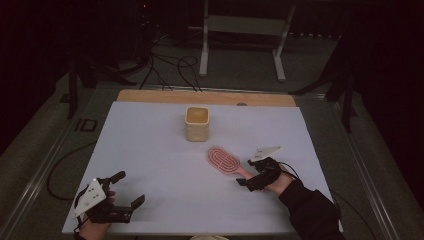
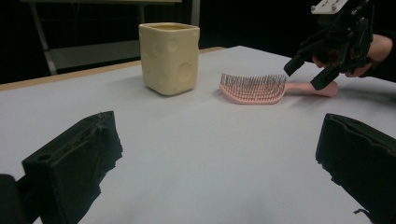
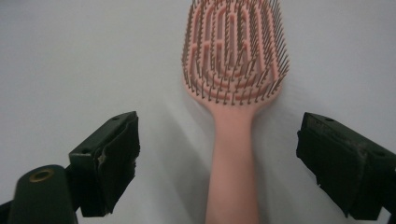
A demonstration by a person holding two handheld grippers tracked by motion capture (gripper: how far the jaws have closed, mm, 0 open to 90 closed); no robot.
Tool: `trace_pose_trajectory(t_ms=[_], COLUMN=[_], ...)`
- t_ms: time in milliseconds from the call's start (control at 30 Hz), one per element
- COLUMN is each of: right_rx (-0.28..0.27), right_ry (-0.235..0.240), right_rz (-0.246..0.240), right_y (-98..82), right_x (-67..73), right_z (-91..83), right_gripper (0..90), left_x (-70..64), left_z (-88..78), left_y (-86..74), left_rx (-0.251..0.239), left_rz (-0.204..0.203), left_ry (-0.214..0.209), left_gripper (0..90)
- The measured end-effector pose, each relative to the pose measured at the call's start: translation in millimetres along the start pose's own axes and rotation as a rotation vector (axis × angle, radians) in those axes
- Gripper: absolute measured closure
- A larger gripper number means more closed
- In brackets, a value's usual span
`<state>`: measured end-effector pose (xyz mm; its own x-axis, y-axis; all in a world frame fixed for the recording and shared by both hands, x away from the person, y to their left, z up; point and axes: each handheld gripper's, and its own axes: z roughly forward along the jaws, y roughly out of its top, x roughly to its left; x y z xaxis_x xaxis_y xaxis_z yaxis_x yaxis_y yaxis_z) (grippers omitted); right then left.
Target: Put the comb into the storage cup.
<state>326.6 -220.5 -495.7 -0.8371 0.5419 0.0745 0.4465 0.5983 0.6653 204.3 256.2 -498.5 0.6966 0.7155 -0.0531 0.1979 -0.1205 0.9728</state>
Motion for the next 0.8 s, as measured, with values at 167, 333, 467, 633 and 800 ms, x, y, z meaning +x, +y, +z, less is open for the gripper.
trace_pose_trajectory(t_ms=[167, 333, 467, 633, 800], right_rx=[0.021, 0.069, 0.083, 0.11, 0.163], right_ry=[-0.003, -0.006, -0.009, -0.005, 0.0], right_rz=[-0.005, -0.007, -0.02, -0.028, -0.037], right_y=[1.0, 3.8, 6.2, 10.6, 15.1], right_x=[-0.6, -0.4, -1.2, -1.4, -1.3], right_z=[1.5, 4.5, 4.8, 4.4, 6.5], right_gripper=[14.5, 17.6, 20.5, 23.1, 26.7], left_x=[0.0, 0.2, 0.0, -0.2, -0.1], left_z=[0.1, 0.0, 0.0, -0.4, -0.3], left_y=[-0.2, -0.2, -0.3, -0.1, -0.1], left_rx=[0.002, 0.001, 0.001, -0.007, -0.006], left_rz=[0.001, 0.001, 0.0, 0.0, 0.0], left_ry=[-0.001, -0.001, -0.003, 0.0, -0.001], left_gripper=[0.1, 0.1, 0.1, 0.1, 0.1])
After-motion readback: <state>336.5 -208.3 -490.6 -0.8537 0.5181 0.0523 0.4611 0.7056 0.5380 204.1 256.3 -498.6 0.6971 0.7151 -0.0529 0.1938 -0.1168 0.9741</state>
